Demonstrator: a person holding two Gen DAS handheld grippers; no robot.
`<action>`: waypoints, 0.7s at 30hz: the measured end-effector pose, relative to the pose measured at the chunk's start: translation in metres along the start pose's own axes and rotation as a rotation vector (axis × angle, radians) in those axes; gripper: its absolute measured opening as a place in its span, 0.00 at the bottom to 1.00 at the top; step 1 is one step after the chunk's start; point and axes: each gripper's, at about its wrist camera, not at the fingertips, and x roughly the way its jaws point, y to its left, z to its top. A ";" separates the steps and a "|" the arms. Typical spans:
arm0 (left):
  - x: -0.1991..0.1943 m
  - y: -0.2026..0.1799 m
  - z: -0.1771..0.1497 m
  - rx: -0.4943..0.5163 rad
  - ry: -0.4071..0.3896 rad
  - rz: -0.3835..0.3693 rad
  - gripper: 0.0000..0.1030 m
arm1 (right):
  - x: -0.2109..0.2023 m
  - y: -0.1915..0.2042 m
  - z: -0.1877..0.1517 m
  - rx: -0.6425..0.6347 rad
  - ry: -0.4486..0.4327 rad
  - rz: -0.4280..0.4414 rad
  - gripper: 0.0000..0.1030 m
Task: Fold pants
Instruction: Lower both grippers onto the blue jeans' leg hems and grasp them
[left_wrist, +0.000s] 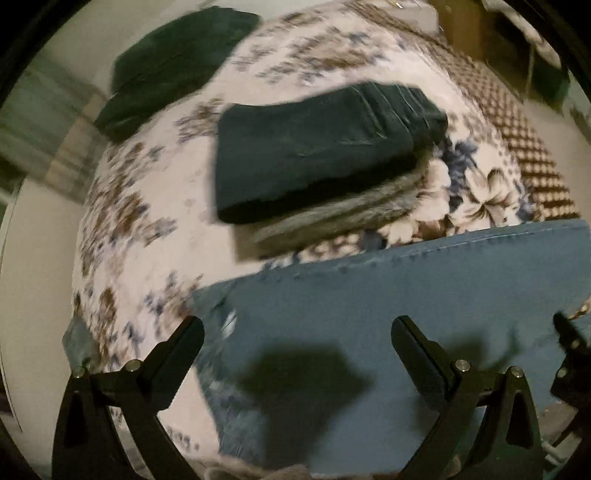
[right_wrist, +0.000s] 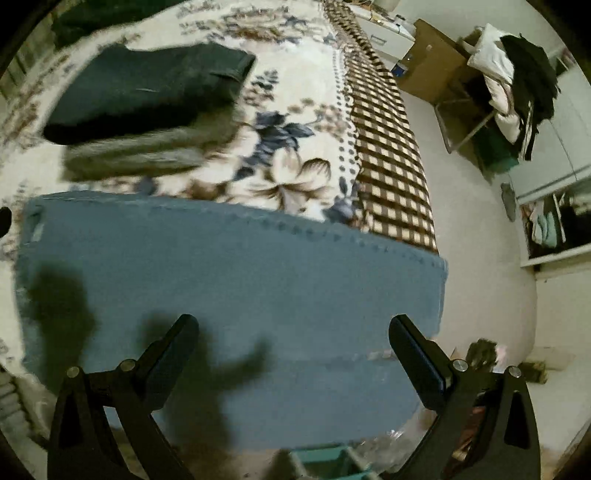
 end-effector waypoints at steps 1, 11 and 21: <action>0.011 -0.007 0.005 0.015 0.009 -0.001 1.00 | 0.012 -0.001 0.003 -0.012 0.001 -0.011 1.00; 0.165 -0.094 0.041 0.246 0.108 -0.023 1.00 | 0.182 0.005 0.049 -0.213 0.138 -0.031 0.98; 0.173 -0.084 0.048 0.309 0.080 -0.283 0.35 | 0.219 0.008 0.075 -0.310 0.157 0.148 0.64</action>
